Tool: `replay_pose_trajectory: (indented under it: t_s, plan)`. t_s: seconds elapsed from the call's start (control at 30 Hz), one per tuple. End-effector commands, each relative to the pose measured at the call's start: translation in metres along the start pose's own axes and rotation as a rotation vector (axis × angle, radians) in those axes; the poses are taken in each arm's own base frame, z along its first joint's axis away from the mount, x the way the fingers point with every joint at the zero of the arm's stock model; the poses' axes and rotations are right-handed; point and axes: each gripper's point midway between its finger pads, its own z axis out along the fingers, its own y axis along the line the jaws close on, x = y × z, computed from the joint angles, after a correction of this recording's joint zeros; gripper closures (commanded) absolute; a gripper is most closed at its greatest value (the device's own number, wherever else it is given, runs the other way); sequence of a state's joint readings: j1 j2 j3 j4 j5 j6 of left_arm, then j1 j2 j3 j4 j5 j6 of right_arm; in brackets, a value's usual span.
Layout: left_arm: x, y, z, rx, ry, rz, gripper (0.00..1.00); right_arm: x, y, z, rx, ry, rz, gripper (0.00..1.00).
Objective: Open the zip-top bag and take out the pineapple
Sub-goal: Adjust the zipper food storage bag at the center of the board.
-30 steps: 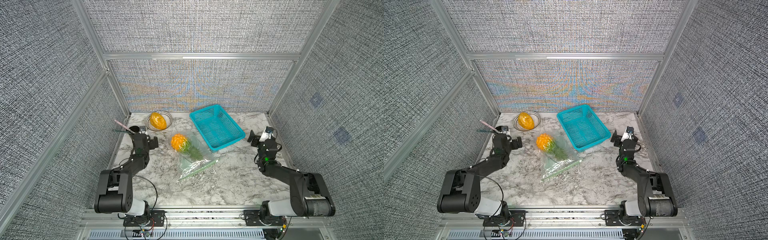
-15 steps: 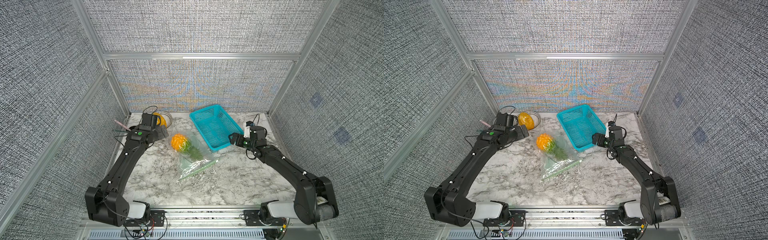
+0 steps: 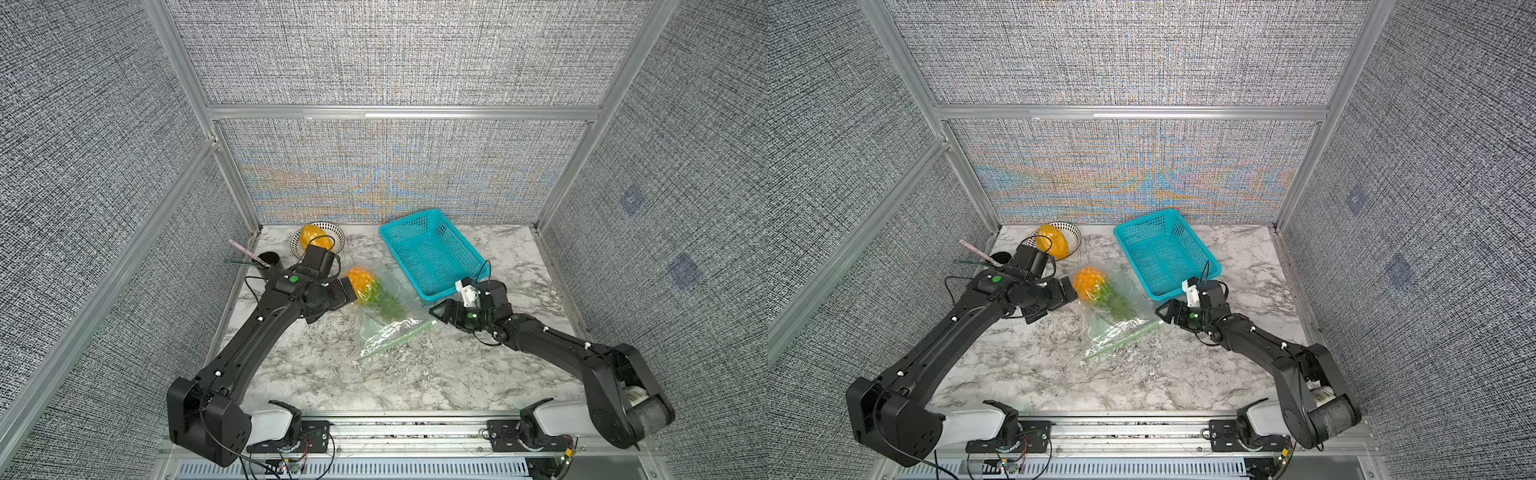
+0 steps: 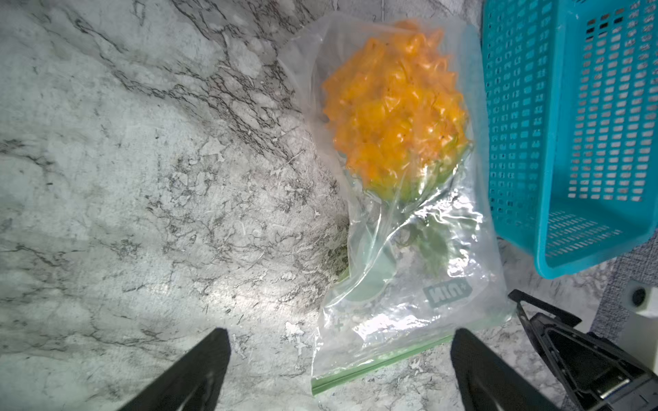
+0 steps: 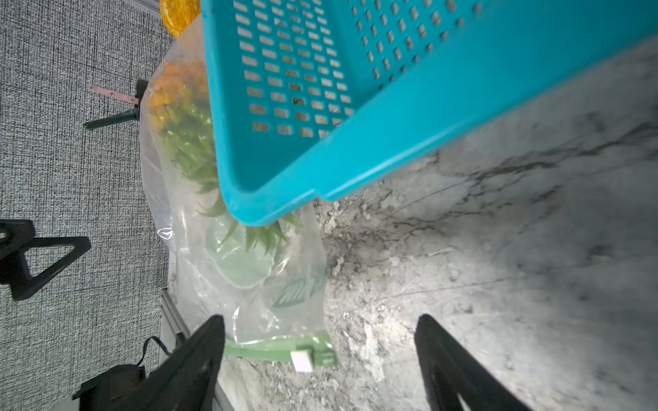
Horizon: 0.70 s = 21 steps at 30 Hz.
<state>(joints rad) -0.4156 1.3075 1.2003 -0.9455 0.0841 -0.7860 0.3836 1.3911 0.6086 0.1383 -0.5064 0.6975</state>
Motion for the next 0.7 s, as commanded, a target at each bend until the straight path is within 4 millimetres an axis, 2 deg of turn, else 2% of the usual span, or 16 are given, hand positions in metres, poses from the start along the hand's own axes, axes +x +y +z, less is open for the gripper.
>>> replay_pose_trajectory:
  t_s: [0.0,0.07,0.23,0.33,0.43,0.5,0.67]
  plan:
    - [0.012,0.004,-0.004,-0.045,0.009,0.112,0.00,-0.005,0.011,0.007,-0.046,-0.021,-0.003,0.23]
    - [0.017,0.003,-0.005,-0.075,-0.008,0.202,0.00,-0.004,0.009,0.012,-0.053,-0.011,0.007,0.29]
    - [0.031,-0.011,-0.014,-0.153,-0.048,0.409,0.00,-0.005,0.019,0.022,-0.116,0.014,-0.011,0.58]
    - [0.039,-0.027,-0.014,-0.164,-0.078,0.490,0.00,-0.001,0.024,0.027,-0.166,0.046,-0.010,0.75]
    - [0.049,-0.052,-0.017,-0.169,-0.115,0.632,0.00,0.005,0.036,0.030,-0.246,0.098,0.007,0.94]
    - [0.059,-0.070,-0.016,-0.199,-0.141,0.788,0.00,0.008,0.043,0.031,-0.268,0.124,0.001,0.97]
    - [0.085,-0.110,-0.009,-0.237,-0.172,1.111,0.00,0.001,0.057,0.025,-0.250,0.127,0.032,0.98]
